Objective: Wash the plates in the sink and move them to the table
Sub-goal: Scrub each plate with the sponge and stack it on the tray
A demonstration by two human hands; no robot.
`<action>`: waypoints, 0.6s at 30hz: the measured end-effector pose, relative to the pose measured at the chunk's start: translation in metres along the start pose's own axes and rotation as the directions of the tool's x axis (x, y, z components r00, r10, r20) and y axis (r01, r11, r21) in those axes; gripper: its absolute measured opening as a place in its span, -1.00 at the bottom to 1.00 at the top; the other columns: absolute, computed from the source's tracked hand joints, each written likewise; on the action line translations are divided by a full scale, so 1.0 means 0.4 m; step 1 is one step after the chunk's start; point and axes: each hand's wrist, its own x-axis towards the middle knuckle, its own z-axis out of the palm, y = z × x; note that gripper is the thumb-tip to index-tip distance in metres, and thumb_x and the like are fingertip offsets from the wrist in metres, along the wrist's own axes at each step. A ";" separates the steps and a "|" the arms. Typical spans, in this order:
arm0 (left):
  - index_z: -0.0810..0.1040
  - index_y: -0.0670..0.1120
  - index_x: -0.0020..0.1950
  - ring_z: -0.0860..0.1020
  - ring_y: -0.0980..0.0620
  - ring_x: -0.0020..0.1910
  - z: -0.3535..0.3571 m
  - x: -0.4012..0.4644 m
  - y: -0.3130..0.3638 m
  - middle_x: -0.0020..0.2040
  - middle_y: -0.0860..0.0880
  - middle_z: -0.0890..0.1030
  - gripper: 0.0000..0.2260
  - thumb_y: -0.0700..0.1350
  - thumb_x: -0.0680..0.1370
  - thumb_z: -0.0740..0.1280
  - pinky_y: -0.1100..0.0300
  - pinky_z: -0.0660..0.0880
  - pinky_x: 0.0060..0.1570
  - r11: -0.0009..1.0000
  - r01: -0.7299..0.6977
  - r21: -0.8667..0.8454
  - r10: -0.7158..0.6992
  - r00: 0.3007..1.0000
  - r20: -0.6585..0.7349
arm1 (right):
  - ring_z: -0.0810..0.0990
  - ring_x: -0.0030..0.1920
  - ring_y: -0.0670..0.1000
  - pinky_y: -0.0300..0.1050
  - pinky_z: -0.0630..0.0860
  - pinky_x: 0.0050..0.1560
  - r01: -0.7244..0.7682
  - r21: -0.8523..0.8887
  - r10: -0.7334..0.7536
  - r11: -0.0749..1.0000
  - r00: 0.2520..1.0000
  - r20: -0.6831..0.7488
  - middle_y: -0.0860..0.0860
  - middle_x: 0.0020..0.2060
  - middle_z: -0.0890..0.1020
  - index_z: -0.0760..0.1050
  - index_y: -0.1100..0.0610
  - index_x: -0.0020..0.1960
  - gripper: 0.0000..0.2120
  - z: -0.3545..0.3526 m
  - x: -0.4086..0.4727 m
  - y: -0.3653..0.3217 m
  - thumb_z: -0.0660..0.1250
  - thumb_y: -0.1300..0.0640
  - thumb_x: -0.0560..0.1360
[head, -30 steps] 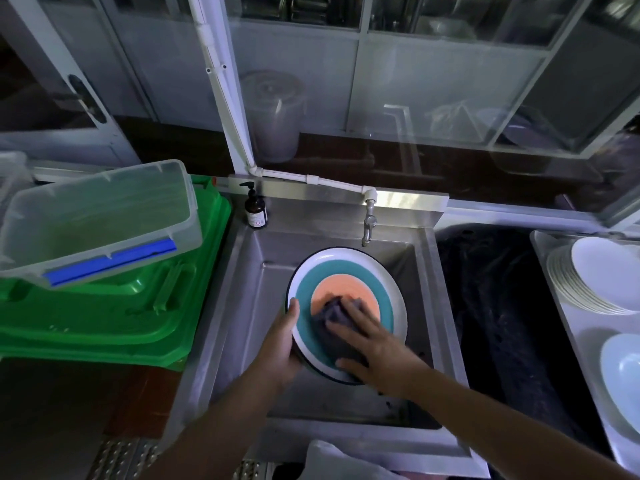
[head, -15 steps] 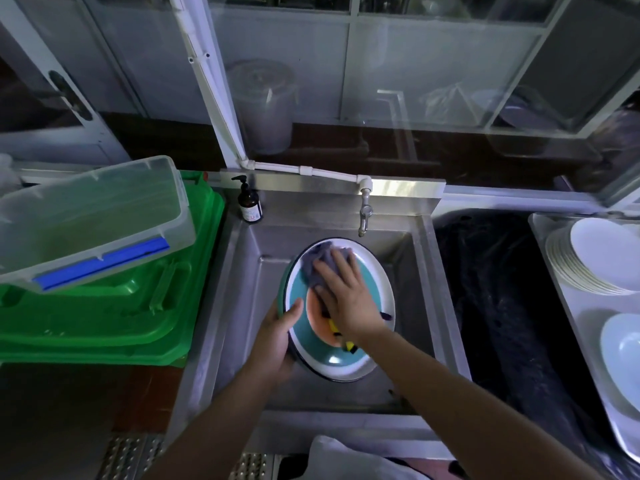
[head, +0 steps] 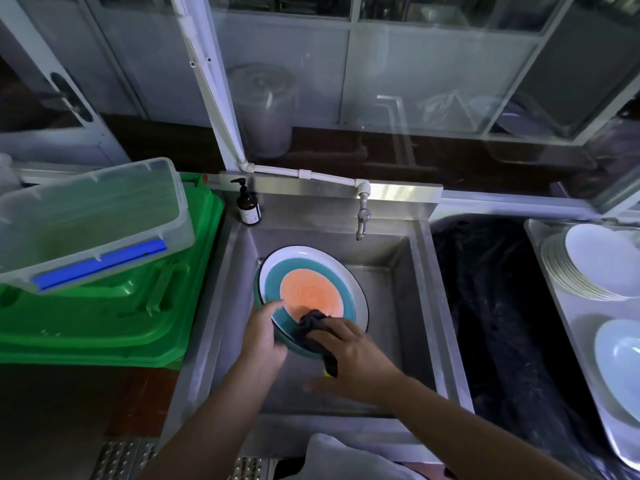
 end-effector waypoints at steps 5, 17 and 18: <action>0.52 -0.21 0.12 0.59 -0.20 -0.09 0.002 0.033 -0.036 0.00 -0.26 0.59 -0.78 -0.34 0.52 0.19 -0.05 0.56 0.01 0.996 0.087 -0.017 -0.088 0.995 -0.054 | 0.58 -0.01 0.16 0.09 0.61 -0.11 -0.019 -0.340 -0.005 0.940 0.998 -0.068 0.01 0.05 0.59 0.52 -0.04 0.17 -0.63 0.012 0.004 0.018 0.24 -0.09 0.39; 0.36 0.35 0.43 0.34 -0.13 0.52 -0.070 0.150 -0.031 0.50 0.11 0.38 -0.30 0.58 0.35 0.27 -0.28 0.33 0.44 -0.023 -0.700 0.714 0.042 0.713 0.700 | 0.50 0.24 0.17 0.18 0.50 0.21 0.109 -0.528 0.019 0.842 0.973 0.232 0.03 0.30 0.51 0.42 -0.05 0.41 -0.58 -0.146 0.055 0.092 0.27 -0.06 0.57; 0.24 0.38 0.52 0.06 -0.16 0.63 -0.074 0.152 -0.017 0.61 0.15 0.18 -0.16 0.65 0.29 0.21 -0.34 0.07 0.55 -0.279 -0.694 0.664 -0.126 0.712 0.691 | 0.51 0.22 0.16 0.17 0.51 0.21 0.135 -0.530 0.005 0.837 0.967 0.255 0.01 0.27 0.53 0.44 -0.07 0.39 -0.60 -0.172 0.056 0.094 0.27 -0.04 0.56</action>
